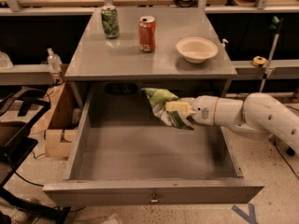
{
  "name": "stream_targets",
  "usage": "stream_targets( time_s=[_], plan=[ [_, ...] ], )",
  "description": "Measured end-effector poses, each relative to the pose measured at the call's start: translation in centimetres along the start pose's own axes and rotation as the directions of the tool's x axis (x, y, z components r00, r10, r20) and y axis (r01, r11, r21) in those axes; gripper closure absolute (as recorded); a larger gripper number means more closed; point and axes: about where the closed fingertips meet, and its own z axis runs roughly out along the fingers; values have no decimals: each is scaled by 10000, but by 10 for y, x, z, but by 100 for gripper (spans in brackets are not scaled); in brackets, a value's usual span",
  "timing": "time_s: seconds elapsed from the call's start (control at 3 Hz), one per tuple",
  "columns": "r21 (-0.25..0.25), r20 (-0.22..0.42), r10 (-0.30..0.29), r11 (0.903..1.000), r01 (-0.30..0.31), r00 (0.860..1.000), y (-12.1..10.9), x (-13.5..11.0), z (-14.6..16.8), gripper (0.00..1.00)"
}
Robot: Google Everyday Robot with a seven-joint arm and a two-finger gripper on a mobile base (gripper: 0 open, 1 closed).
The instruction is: Place green jalapeno chip bag into top drawer
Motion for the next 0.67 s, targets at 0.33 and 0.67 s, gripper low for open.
stream_targets(
  time_s=[0.33, 0.67],
  plan=[
    [-348, -71, 14, 9994, -16, 10000, -8, -6, 8, 84],
    [-392, -90, 13, 9992, -17, 10000, -7, -5, 10, 60]
  ],
)
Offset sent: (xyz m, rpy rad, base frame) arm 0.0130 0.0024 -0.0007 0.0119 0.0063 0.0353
